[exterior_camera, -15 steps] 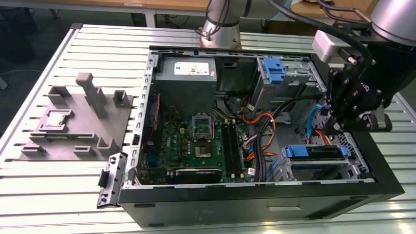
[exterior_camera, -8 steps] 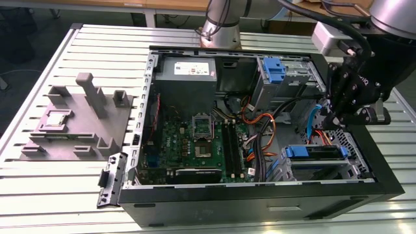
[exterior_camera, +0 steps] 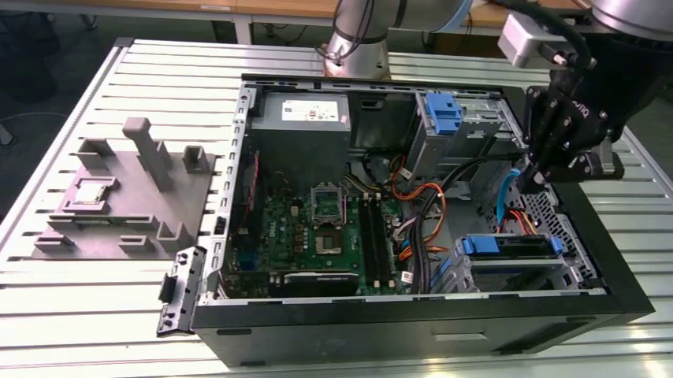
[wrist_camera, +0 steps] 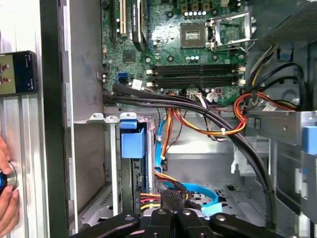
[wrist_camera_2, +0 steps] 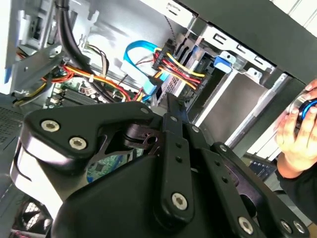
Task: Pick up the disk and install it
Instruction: 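Insert the second disk wire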
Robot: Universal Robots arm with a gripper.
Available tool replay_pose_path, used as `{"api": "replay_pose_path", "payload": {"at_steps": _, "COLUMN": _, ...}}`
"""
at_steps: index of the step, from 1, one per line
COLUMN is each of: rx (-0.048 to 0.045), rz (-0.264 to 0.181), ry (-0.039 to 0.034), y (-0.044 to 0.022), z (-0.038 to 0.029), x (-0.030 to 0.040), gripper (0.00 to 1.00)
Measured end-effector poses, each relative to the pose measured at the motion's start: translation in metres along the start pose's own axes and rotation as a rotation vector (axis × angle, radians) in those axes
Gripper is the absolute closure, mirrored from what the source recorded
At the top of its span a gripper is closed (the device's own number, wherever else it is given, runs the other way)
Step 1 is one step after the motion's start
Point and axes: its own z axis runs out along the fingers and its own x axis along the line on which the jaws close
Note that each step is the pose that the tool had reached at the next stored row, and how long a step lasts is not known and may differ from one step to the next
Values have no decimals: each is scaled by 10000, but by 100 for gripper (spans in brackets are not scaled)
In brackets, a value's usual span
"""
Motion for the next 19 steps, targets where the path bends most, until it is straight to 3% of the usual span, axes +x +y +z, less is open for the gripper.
{"api": "replay_pose_path", "payload": {"at_steps": 5, "rx": -1, "rz": 13, "ry": -1, "y": 0, "z": -82, "x": -65, "gripper": 90}}
{"api": "replay_pose_path", "payload": {"at_steps": 9, "rx": -18, "rz": 63, "ry": 3, "y": 0, "z": -89, "x": -136, "gripper": 90}}
{"api": "replay_pose_path", "payload": {"at_steps": 19, "rx": -51, "rz": 286, "ry": 17, "y": -16, "z": -92, "x": -179, "gripper": 90}}
